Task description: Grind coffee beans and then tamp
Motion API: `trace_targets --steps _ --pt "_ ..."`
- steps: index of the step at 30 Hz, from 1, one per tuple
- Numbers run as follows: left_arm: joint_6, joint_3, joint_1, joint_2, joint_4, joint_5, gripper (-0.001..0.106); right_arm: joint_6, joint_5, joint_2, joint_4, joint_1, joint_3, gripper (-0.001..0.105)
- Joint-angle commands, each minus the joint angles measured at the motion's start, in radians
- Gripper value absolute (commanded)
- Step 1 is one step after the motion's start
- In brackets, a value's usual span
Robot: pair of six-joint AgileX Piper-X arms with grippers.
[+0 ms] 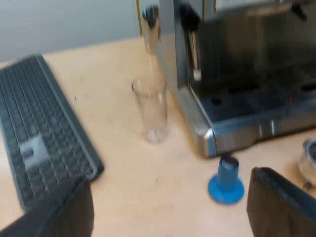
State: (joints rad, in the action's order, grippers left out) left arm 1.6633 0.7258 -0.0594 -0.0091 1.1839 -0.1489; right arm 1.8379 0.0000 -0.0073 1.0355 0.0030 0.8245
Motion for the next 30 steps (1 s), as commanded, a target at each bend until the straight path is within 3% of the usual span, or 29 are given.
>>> trace_targets --steps 1,7,16,30 --pt "0.000 0.005 0.000 -0.045 0.025 0.024 0.066 -0.003 0.000 -0.048 -0.007 0.001 -0.015 0.047" --pt "0.002 -0.023 0.000 -0.045 -0.024 0.064 0.066 -0.003 0.000 -0.048 -0.007 0.001 -0.066 0.047" --pt "0.005 -0.131 0.000 -0.043 -0.145 0.065 0.066 -0.010 -0.020 -0.048 -0.007 0.001 -0.142 0.047" --pt "0.005 -0.208 0.000 -0.043 -0.158 0.065 0.066 -0.010 -0.027 -0.046 -0.007 0.001 -0.258 0.047"
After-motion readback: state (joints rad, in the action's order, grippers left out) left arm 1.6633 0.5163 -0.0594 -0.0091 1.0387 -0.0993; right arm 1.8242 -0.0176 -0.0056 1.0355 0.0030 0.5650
